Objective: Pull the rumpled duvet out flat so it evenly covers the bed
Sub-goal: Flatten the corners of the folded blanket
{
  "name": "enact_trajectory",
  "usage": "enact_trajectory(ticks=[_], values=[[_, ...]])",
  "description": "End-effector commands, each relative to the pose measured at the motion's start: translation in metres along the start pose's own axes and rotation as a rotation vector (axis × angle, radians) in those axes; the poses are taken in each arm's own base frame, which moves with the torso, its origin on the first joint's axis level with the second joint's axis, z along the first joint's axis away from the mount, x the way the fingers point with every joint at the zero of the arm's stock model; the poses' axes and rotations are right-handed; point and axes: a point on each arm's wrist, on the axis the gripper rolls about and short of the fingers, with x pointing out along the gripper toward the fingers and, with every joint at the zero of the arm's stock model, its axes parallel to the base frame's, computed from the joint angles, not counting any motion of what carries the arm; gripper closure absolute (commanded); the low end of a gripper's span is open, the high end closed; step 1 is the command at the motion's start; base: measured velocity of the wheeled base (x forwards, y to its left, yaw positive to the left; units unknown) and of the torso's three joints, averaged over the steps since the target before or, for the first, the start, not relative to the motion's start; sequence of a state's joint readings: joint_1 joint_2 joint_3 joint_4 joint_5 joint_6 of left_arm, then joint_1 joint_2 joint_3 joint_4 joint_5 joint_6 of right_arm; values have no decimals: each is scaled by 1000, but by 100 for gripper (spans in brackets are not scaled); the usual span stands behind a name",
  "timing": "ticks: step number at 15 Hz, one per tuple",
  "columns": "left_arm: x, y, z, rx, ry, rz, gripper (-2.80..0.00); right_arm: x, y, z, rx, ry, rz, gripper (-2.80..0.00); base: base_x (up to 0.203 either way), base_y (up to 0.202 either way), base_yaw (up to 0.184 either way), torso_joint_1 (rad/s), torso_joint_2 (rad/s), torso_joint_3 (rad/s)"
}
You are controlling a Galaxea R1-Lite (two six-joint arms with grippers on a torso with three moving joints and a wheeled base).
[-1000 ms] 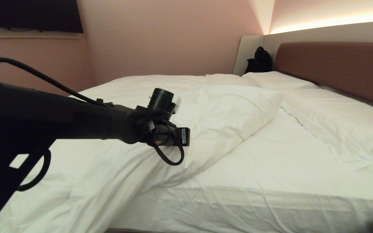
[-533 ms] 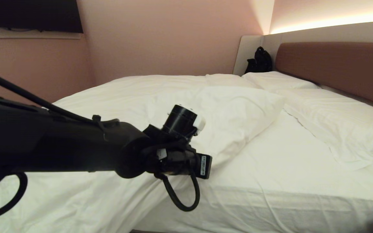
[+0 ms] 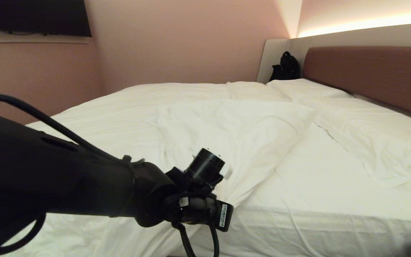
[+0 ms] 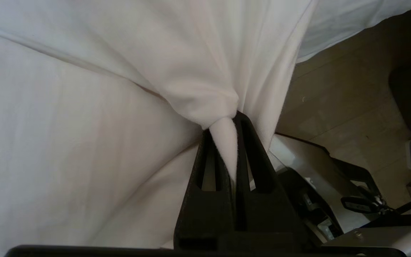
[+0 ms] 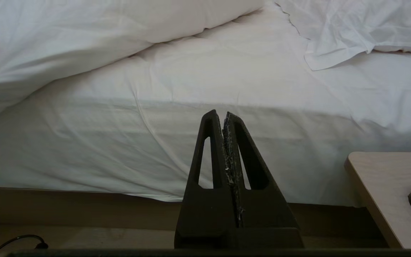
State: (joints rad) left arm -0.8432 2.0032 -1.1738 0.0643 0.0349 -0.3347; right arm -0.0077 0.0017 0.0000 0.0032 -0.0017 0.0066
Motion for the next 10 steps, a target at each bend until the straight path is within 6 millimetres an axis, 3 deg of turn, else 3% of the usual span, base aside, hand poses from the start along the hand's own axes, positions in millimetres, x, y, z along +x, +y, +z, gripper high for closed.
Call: enact_trajectory(ticks=[1, 5, 6, 10], values=[[11, 0, -5, 1, 14, 3, 0, 0, 0, 0, 0, -1, 0, 0, 0, 0, 0, 0, 0, 0], [19, 1, -9, 4, -32, -11, 0, 0, 0, 0, 0, -2, 0, 0, 0, 0, 0, 0, 0, 0], [21, 1, -11, 3, -24, -8, -280, 0, 0, 0, 1, 0, 0, 0, 0, 0, 0, 0, 0, 0], [20, 0, -13, 9, -15, -8, -280, 0, 0, 0, 1, -2, 0, 0, 0, 0, 0, 0, 0, 0]])
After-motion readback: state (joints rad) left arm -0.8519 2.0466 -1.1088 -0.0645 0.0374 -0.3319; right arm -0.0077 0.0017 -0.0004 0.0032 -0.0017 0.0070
